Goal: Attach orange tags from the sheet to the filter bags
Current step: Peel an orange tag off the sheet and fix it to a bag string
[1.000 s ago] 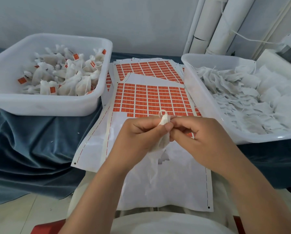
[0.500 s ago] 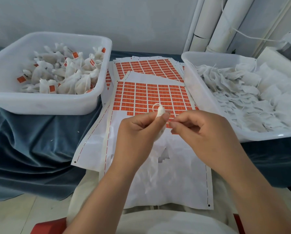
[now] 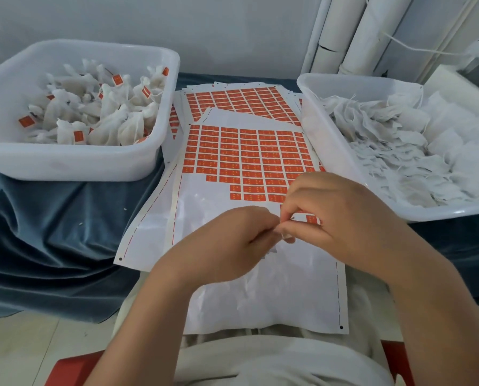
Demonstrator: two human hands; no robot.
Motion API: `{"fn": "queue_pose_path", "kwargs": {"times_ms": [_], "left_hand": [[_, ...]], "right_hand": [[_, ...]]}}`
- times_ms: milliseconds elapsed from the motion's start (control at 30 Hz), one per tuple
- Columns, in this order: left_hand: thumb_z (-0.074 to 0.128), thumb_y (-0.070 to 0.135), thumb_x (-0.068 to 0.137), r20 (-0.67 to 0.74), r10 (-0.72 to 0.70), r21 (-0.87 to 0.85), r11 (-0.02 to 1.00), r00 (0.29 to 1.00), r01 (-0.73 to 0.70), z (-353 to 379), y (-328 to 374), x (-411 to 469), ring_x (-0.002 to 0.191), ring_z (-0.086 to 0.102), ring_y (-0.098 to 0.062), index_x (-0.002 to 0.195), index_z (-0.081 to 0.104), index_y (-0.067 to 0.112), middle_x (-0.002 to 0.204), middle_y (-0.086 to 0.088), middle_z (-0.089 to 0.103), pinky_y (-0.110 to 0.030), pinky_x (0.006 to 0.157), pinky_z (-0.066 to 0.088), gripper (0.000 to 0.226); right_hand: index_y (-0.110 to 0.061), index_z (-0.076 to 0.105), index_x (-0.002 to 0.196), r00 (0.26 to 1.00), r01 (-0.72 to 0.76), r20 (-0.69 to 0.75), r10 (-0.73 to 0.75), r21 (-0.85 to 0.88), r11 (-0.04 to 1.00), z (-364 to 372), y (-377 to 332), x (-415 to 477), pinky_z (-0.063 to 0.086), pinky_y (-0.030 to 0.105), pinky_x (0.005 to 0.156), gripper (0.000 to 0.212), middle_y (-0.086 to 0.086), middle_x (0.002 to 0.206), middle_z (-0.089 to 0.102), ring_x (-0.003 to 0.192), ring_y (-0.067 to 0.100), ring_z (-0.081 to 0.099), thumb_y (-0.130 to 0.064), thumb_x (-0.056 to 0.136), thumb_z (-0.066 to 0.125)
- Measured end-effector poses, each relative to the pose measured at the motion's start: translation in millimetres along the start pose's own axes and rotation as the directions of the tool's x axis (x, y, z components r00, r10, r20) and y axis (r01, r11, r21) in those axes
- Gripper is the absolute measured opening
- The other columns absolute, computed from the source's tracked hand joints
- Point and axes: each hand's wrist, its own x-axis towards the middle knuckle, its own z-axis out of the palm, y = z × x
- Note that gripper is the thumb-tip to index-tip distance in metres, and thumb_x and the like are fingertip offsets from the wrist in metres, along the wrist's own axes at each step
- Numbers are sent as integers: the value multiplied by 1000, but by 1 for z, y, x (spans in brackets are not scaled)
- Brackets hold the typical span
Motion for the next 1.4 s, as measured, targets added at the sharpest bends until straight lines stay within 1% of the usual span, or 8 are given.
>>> {"fn": "queue_pose_path", "kwargs": {"times_ms": [100, 200, 333, 567, 933, 1100, 1233, 1400], "left_hand": [[42, 30, 111, 130, 14, -139, 990, 991, 4, -2, 0, -4, 98, 64, -15, 120, 70, 34, 109, 4, 69, -36, 88, 54, 29], [44, 45, 108, 140, 78, -316, 948, 987, -30, -5, 4, -8, 92, 62, -7, 115, 72, 40, 101, 15, 66, -23, 81, 50, 29], [45, 48, 105, 24, 76, -409, 911, 997, -60, -5, 4, -4, 87, 65, -16, 106, 76, 34, 91, 2, 67, -21, 78, 56, 34], [43, 40, 103, -98, 24, -626, 776, 995, -80, -9, 5, -5, 89, 64, -8, 100, 78, 32, 89, 15, 67, -22, 89, 55, 36], [43, 46, 105, -32, -8, -631, 775, 999, -14, -9, -4, -6, 87, 63, -7, 95, 79, 37, 91, 0, 67, -13, 83, 50, 39], [45, 35, 107, 25, 23, -801, 598, 999, 6, -4, -10, -1, 77, 57, -17, 84, 75, 21, 77, -5, 55, -29, 84, 53, 40], [45, 28, 106, 64, 96, -902, 431, 993, 17, -5, -10, -1, 69, 51, -17, 77, 67, 15, 73, -10, 41, -31, 79, 52, 39], [46, 28, 105, 112, 109, -925, 376, 988, 63, -1, -11, 1, 64, 47, -15, 77, 63, 11, 67, -3, 45, -34, 78, 51, 38]], "right_hand": [[-35, 69, 79, 996, -84, 13, 83, 247, 965, 3, 4, 1, 47, 15, 75, 19, -17, 89, 63, 88, 8, 61, -51, 88, 68], [-39, 75, 84, 970, -241, 105, 220, 539, 807, 4, 12, 3, 53, 22, 74, 10, -15, 93, 71, 91, 9, 68, -49, 87, 73], [-36, 78, 87, 966, -242, 105, 237, 696, 676, 12, 15, 3, 54, 26, 79, 15, -8, 87, 74, 88, 15, 70, -26, 97, 73], [-22, 76, 95, 952, 1, -280, 124, 406, 914, 13, -2, 5, 47, 12, 78, 14, -13, 93, 68, 91, 10, 65, -26, 98, 63], [-12, 80, 97, 976, 102, -203, -83, 87, 991, -2, 3, -3, 55, 34, 72, 21, -3, 96, 68, 84, 14, 64, -25, 101, 63], [-16, 74, 93, 979, 44, -206, 0, 206, 978, 3, -2, 0, 52, 28, 73, 12, -9, 94, 66, 83, 12, 62, -17, 99, 64], [-35, 69, 93, 991, -110, 1, 134, 578, 809, 5, -2, 0, 51, 25, 76, 15, -7, 90, 67, 86, 17, 64, -34, 101, 56], [-15, 80, 93, 915, -403, 360, 183, 842, 358, 8, 3, 3, 48, 29, 68, 28, 17, 88, 66, 76, 17, 56, -37, 87, 62]]}}
